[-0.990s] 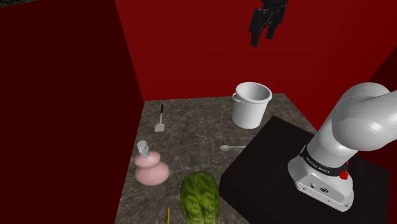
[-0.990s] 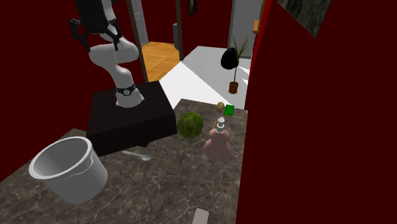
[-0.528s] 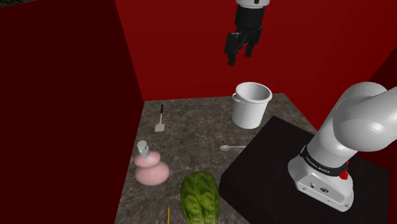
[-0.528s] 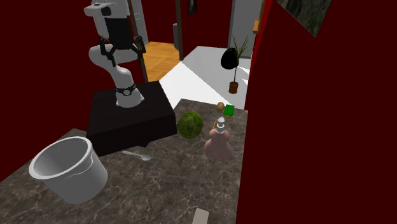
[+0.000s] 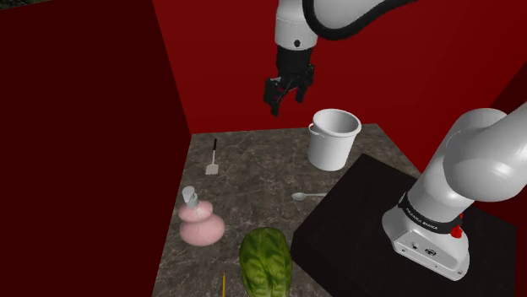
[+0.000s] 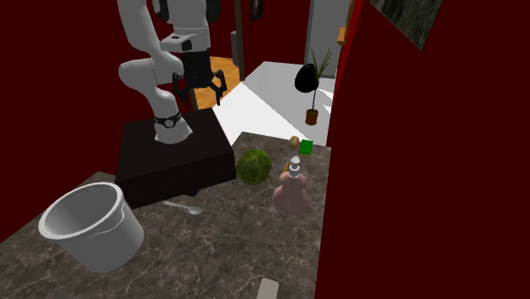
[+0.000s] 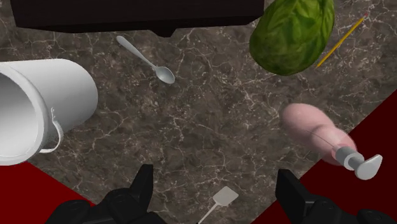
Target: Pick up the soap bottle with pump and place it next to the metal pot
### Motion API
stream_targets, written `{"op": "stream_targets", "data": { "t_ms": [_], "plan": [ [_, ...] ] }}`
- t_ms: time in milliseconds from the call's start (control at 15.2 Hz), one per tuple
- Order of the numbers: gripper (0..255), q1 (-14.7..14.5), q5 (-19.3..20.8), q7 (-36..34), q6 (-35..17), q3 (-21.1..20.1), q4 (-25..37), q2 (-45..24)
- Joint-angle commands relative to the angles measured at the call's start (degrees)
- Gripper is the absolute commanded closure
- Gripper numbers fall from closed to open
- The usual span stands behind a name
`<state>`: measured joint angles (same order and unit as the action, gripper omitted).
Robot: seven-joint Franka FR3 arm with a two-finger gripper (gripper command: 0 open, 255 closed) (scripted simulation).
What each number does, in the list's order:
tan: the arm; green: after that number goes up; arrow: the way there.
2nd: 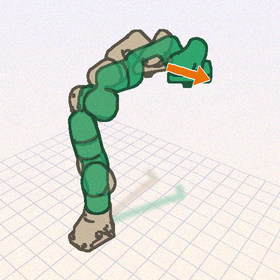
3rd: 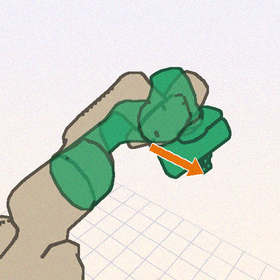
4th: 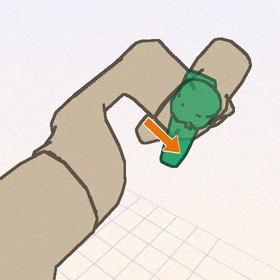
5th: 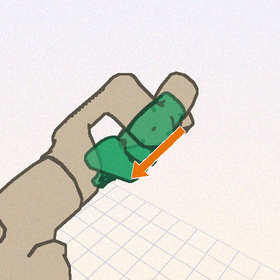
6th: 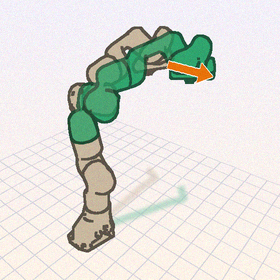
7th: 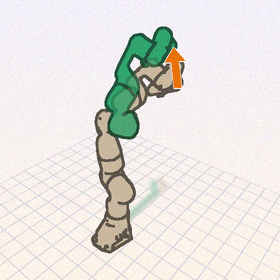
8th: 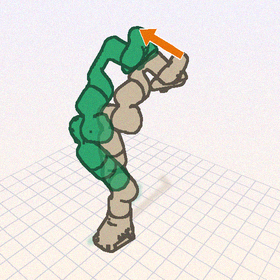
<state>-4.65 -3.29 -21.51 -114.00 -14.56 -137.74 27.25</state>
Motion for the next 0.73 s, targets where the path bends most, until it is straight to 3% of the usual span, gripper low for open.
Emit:
{"op": "stream_targets", "data": {
  "t_ms": [0, 330, 660],
  "plan": [
    [0, -0.2, 0.0, -2.2, -2.6, -1.8, 0.9, -3.3],
    [0, -0.6, 1.6, -8.7, -8.6, -6.4, 3.8, -12.4],
    [0, -1.2, 5.9, -16.3, -13.5, -10.3, 8.6, -22.7]
  ]
}}
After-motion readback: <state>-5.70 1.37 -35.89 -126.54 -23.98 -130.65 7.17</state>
